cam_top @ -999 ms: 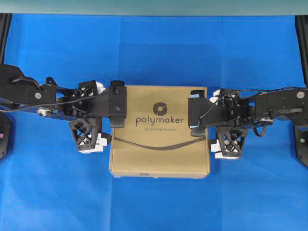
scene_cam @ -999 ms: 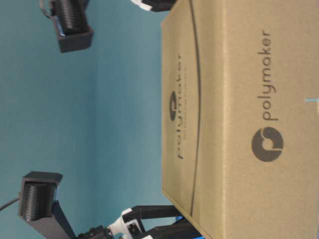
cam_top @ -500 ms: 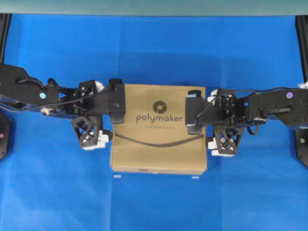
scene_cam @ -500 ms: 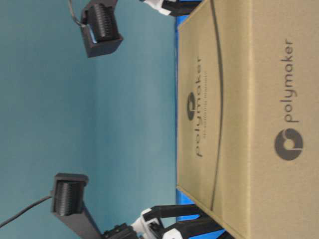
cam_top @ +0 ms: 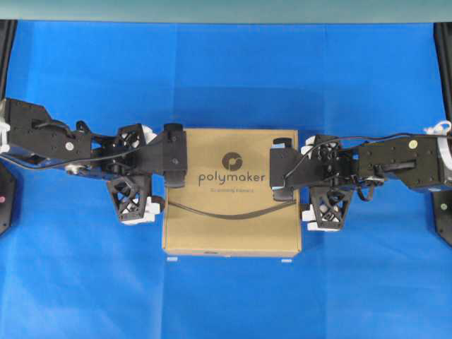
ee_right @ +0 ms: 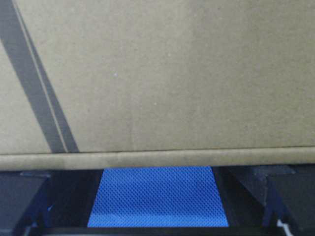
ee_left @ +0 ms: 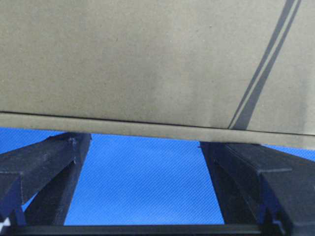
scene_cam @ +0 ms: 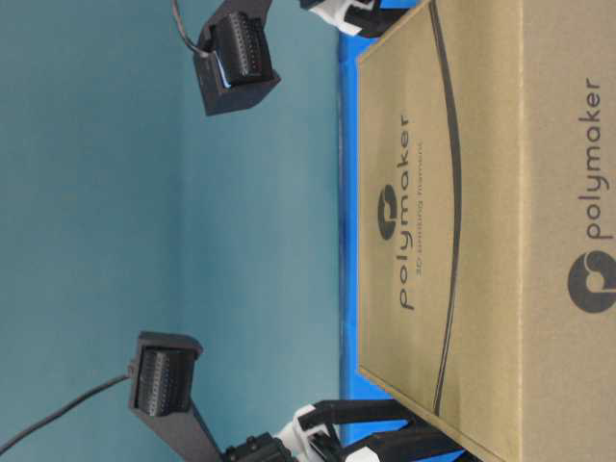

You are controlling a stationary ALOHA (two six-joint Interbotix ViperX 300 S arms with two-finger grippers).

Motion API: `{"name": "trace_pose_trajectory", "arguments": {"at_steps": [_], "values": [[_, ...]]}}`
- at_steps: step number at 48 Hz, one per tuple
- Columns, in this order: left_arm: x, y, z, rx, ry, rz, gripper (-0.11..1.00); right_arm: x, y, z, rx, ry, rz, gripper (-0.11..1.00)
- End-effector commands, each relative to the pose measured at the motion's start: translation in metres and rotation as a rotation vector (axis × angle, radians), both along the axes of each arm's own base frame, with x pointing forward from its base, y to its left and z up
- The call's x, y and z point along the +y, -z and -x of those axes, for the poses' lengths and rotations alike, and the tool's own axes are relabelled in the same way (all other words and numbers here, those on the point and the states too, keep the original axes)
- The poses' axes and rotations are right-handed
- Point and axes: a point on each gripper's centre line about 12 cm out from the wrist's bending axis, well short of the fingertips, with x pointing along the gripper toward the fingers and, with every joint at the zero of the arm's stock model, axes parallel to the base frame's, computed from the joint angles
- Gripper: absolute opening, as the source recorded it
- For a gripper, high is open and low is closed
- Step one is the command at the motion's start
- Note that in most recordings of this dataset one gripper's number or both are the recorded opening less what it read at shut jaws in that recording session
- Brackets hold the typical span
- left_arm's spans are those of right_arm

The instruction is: Lift up the cardboard box by clamping it between your arms.

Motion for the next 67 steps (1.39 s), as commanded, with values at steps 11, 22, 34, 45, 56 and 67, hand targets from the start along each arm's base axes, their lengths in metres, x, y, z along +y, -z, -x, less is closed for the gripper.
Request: {"name": "trace_pose_trajectory", "arguments": {"at_steps": [11, 22, 34, 45, 56, 67], "values": [[0.001, 0.001, 0.011, -0.013, -0.014, 0.005, 0.86, -0.007, -0.014, 0.013, -0.044, 0.053, -0.009, 1.0], [0.001, 0.002, 0.022, -0.004, -0.006, -0.001, 0.86, -0.006, -0.019, 0.033, -0.039, 0.066, -0.017, 1.0], [-0.002, -0.007, 0.042, 0.005, -0.003, -0.001, 0.86, -0.001, -0.03, 0.063, -0.061, 0.077, -0.026, 1.0], [-0.004, -0.027, 0.065, -0.059, -0.004, -0.008, 0.86, 0.0, -0.04, 0.083, -0.102, 0.079, -0.024, 1.0], [-0.008, -0.043, 0.081, -0.136, 0.004, -0.015, 0.86, 0.002, -0.057, 0.085, -0.18, 0.081, -0.03, 1.0], [-0.009, -0.052, 0.092, -0.18, 0.007, -0.019, 0.86, 0.003, -0.076, 0.094, -0.268, 0.082, -0.024, 1.0]]}}
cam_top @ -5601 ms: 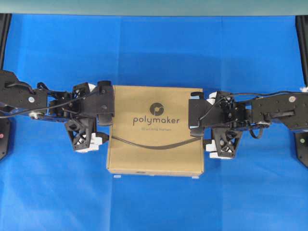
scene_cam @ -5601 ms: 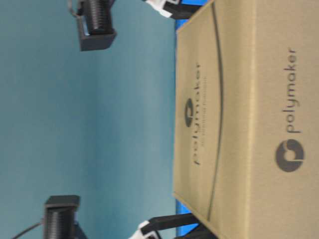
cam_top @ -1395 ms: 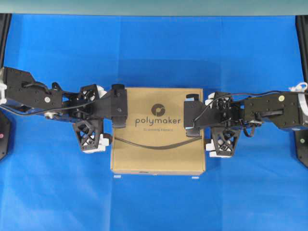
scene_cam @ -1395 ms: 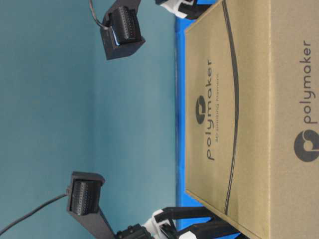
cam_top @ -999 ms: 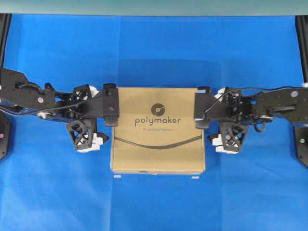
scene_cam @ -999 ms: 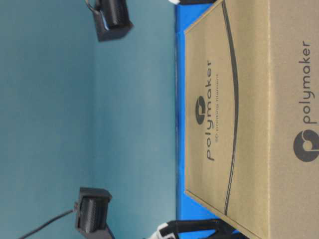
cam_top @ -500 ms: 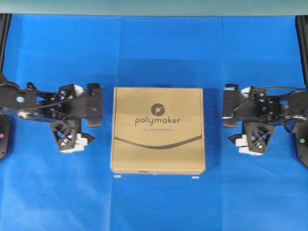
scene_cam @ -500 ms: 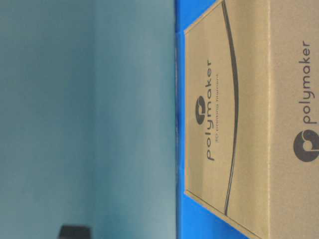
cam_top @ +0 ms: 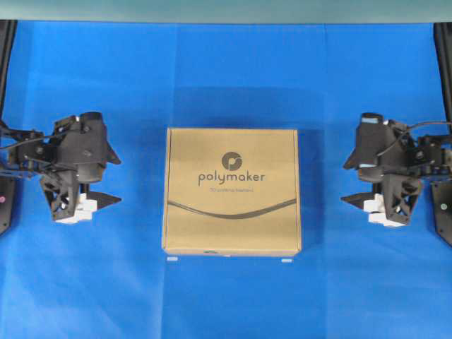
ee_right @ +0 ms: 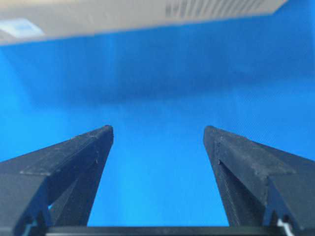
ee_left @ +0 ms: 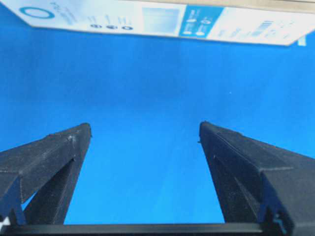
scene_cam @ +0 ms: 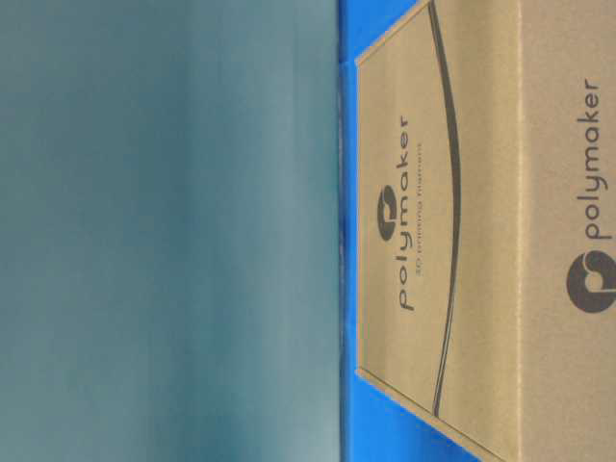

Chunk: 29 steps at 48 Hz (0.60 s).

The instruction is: Lift up the cardboard box by clamping it between your arms.

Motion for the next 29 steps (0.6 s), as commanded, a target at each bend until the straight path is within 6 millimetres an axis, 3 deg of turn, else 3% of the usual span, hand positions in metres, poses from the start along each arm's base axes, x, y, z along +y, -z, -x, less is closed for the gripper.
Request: {"name": "trace_pose_trajectory", "arguments": {"at_steps": [1, 16, 29], "values": [[-0.001, -0.008, 0.002, -0.034, 0.002, -0.003, 0.86, 0.0, -0.009, 0.004, -0.039, 0.007, -0.002, 1.0], [-0.005, -0.027, 0.011, -0.121, 0.016, -0.009, 0.86, 0.002, -0.02, 0.023, -0.116, 0.048, -0.027, 1.0], [-0.011, -0.033, 0.007, -0.173, 0.043, -0.01, 0.86, 0.002, -0.026, 0.025, -0.153, 0.054, -0.028, 1.0]]}}
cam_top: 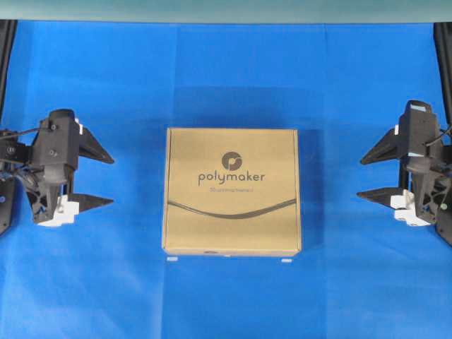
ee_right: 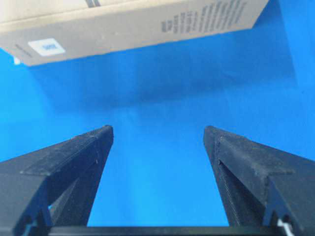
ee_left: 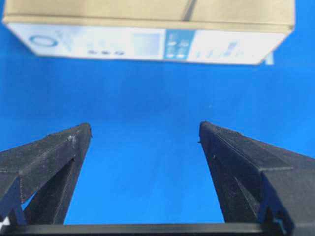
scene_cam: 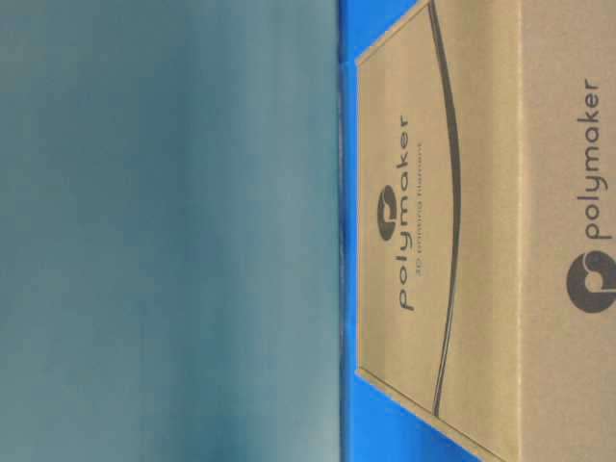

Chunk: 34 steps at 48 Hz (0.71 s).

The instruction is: Lift up the cardboard box by clamping it between your arms.

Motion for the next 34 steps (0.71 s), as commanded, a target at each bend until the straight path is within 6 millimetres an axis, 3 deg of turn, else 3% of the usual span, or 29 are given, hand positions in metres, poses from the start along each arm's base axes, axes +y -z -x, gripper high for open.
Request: {"name": "trace_pose_trajectory", "arguments": {"at_steps": [1, 34], "values": [[-0.0021, -0.0093, -0.0055, -0.055, 0.009, -0.001, 0.86, -0.0004, -0.0041, -0.0024, -0.022, 0.004, -0.001, 1.0], [-0.0025, -0.0095, -0.0057, -0.08, 0.009, 0.002, 0.86, -0.0006, -0.0054, -0.0037, -0.037, 0.005, 0.001, 1.0]]}}
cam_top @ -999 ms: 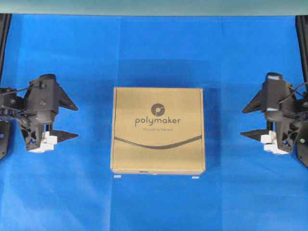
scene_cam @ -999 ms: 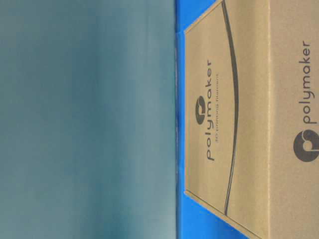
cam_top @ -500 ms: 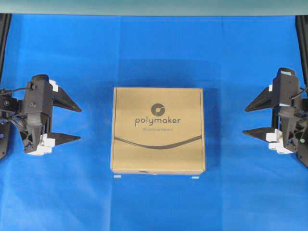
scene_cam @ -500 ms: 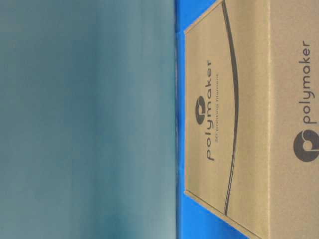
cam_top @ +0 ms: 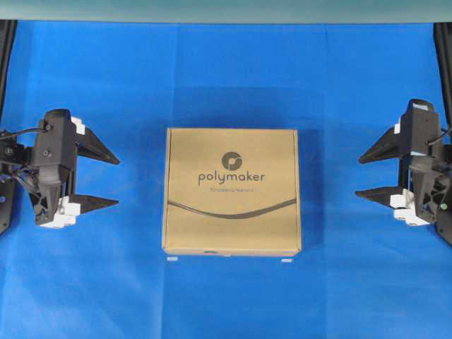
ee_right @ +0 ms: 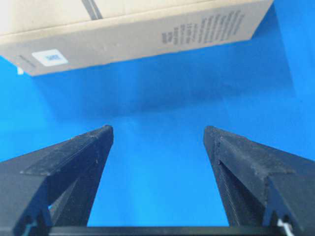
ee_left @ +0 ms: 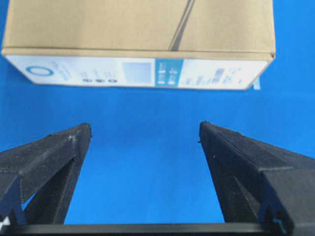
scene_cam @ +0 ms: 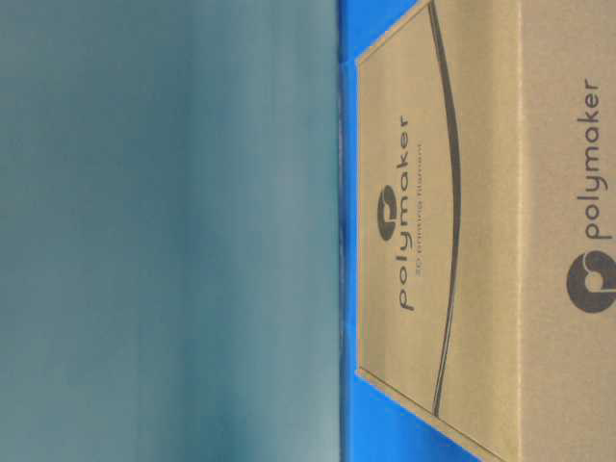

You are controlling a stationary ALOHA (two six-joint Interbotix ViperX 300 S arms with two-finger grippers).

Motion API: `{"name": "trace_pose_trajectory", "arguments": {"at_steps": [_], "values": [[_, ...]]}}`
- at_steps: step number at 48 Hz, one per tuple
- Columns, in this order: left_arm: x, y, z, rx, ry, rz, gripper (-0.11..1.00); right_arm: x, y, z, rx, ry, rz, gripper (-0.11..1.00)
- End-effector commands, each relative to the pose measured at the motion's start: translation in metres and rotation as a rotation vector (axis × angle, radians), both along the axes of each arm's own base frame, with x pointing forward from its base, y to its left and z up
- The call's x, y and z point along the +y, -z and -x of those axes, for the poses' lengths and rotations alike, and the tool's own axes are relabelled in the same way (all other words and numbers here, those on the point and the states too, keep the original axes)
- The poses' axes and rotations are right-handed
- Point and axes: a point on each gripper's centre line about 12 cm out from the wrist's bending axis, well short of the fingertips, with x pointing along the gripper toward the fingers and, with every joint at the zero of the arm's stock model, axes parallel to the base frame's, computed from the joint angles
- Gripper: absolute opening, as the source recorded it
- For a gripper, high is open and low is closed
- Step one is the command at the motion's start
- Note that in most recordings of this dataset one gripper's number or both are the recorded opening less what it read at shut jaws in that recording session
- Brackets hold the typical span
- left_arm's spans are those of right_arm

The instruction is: Lift up the cardboard box by clamping it between your arms.

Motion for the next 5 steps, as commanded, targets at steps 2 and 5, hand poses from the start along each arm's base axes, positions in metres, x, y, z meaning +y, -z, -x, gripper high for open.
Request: {"name": "trace_pose_trajectory", "arguments": {"at_steps": [2, 5], "values": [[0.0001, -0.0038, -0.0018, -0.015, -0.001, 0.001, 0.86, -0.0006, -0.0033, -0.002, -0.014, 0.005, -0.001, 1.0], [0.0001, -0.0028, -0.0016, -0.012, -0.001, 0.001, 0.86, -0.0003, -0.0033, -0.002, -0.014, 0.004, -0.001, 1.0]]}}
